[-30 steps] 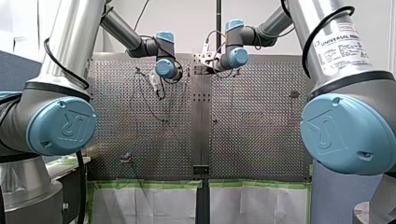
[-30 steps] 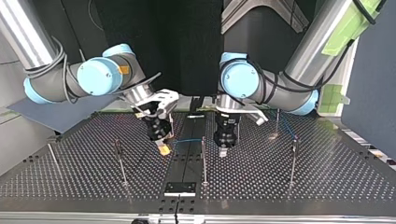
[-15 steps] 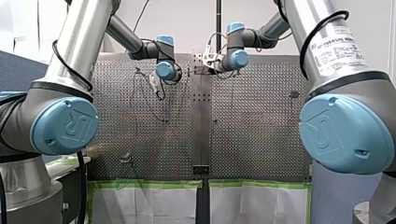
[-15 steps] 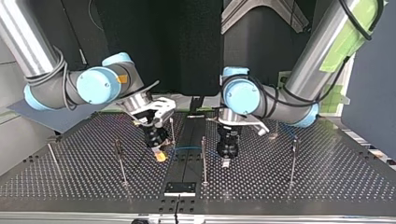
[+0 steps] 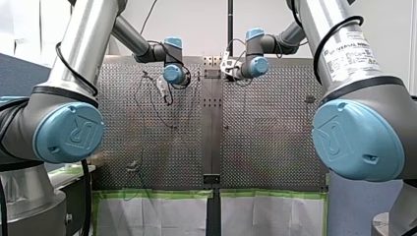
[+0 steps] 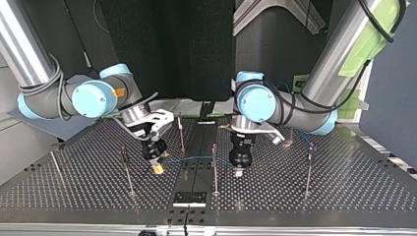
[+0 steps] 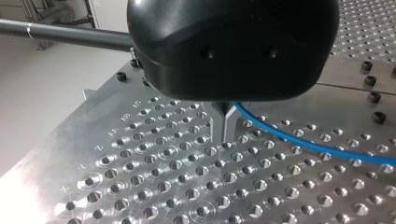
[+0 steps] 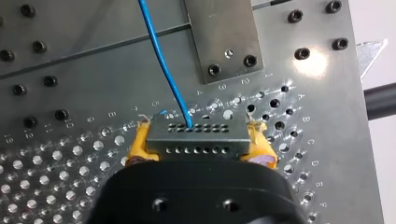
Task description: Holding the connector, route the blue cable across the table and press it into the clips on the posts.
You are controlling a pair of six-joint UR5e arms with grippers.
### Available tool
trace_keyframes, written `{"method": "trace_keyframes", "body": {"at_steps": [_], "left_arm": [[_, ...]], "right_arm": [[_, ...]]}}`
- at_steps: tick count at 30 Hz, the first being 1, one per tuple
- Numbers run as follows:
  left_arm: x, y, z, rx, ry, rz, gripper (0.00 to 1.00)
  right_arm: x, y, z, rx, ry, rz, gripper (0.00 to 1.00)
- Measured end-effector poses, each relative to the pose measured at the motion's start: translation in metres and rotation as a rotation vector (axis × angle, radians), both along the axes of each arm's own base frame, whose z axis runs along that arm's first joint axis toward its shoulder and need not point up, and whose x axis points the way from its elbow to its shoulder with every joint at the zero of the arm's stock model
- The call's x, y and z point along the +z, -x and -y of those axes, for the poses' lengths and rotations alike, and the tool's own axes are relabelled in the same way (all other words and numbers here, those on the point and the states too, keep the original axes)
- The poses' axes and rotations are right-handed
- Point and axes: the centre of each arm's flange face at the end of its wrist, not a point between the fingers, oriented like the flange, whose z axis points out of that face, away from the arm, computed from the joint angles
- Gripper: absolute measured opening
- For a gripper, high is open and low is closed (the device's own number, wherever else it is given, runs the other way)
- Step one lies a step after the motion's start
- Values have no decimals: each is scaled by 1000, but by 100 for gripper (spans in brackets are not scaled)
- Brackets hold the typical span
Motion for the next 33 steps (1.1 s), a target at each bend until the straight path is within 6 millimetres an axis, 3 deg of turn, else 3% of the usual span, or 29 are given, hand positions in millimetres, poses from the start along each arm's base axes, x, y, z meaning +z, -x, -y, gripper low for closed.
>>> {"method": "trace_keyframes", "body": {"at_steps": [7,8,9,11,13,20,33], "left_arm": [[-1,2,2,-3,9,-11,0],[-1,3,2,-3,10,-12,71],[-1,3,2,-3,10,-13,71],[-1,4,4,-2,9,-17,96],[-3,8,6,4,-5,-29,100],[-4,26,9,12,-47,-83,100],[0,88,7,-19,-80,-173,100]], "right_arm": [[0,1,2,7,3,-2,0],[0,2,2,7,3,-2,0],[0,2,2,7,3,-3,0],[1,2,2,7,3,-3,0],[1,2,2,7,3,-4,0],[4,4,1,5,6,-2,0],[18,15,0,-11,5,-5,0]]}}
